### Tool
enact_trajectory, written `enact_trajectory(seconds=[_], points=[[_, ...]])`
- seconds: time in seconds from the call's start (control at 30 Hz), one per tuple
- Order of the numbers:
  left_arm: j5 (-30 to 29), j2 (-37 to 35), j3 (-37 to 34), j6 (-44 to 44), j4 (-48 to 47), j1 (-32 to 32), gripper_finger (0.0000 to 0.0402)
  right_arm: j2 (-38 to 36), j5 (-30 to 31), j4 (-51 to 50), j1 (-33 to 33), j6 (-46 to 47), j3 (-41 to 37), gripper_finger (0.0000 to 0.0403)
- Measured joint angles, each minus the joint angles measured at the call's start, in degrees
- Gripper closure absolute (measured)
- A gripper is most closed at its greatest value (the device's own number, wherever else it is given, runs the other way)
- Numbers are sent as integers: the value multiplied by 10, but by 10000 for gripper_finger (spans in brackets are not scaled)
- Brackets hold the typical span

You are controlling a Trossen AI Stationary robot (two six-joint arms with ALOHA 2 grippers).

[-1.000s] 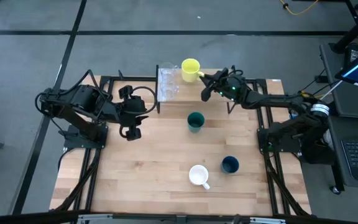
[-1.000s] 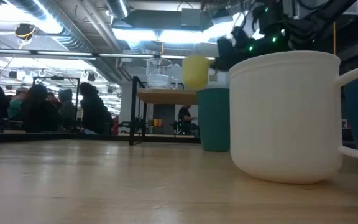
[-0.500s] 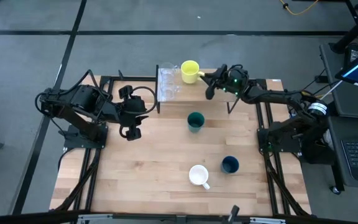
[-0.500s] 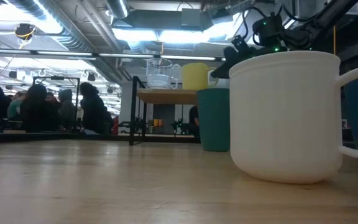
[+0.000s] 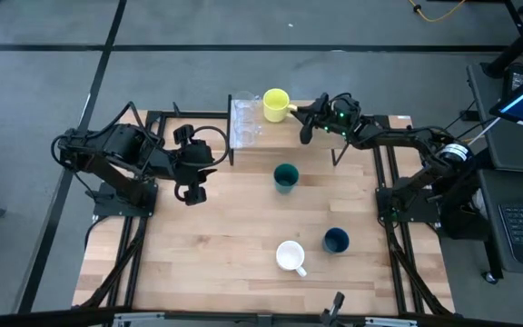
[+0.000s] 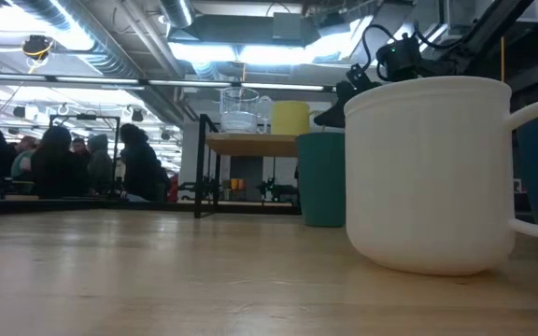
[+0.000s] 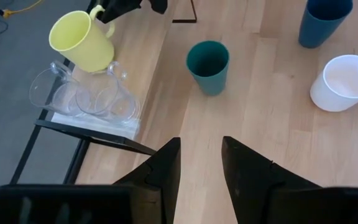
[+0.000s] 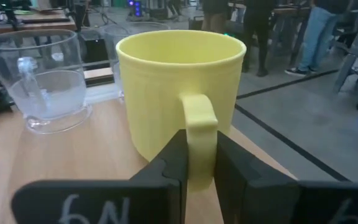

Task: Stack small to large cups/mugs on shelf
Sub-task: Put the yellow mug on the shelf

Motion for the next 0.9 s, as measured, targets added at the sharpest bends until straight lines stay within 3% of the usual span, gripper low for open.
enact_trajectory(seconds=[0.27,0.4,0.6,0.9], points=[[0,0,0,0,0,0,290,0,-21,1,-6,-18,0,349],[0,0,0,0,0,0,290,0,-62,1,-23,-30,0,349],[0,0,0,0,0,0,290,0,-63,-3,-33,-15,0,348],[0,0,0,0,0,0,290,0,-80,-2,-32,-15,-1,230]])
